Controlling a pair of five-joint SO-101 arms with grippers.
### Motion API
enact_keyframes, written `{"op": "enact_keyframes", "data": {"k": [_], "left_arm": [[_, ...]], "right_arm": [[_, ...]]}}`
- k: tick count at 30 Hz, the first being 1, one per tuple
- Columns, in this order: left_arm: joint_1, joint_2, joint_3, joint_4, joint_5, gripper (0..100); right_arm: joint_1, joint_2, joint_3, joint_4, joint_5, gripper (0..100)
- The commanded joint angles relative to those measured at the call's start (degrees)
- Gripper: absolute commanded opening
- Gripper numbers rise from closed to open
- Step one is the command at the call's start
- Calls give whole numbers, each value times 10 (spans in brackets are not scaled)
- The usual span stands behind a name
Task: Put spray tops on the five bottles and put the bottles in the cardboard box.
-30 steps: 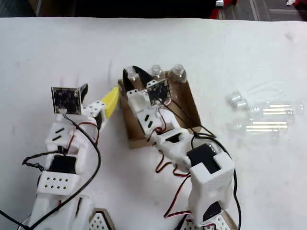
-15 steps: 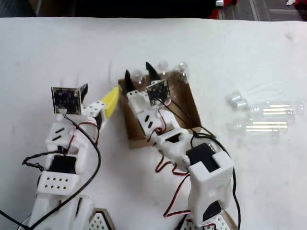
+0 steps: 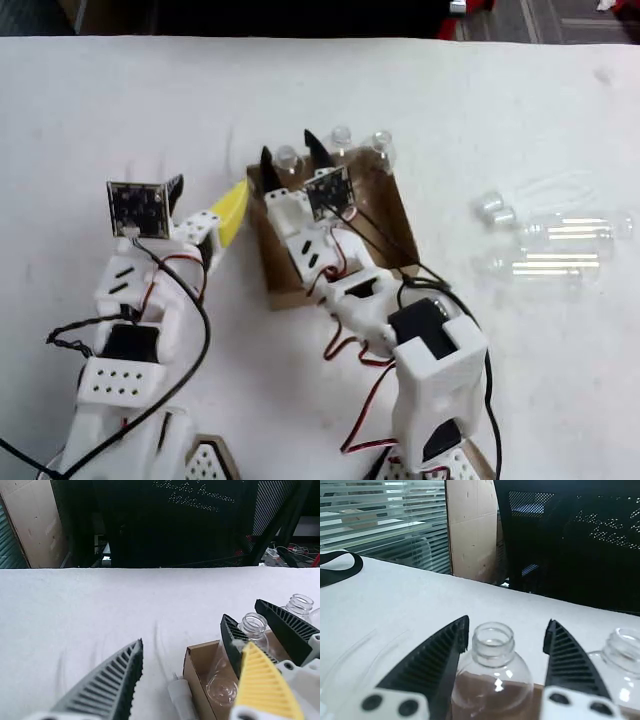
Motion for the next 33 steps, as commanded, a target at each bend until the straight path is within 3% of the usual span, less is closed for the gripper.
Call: {"op": "enact_keyframes", "data": {"k": [1,8,17,27,33], "left_arm": [[-2,-15,-4,-11,-4,293],[-2,-15,-4,-11,-4,293],[-2,-15,-4,-11,-4,293],[-2,-15,-4,-11,-4,293],[-2,-15,-4,-11,-4,293]], "right_arm": [[-12,-12,-17,-8,5,207],[-27,-61,0,-5,5,199],[-27,-140,35,-5,5,80],[29,-407,131,5,6,15],[90,-626,225,152,5,15]]}}
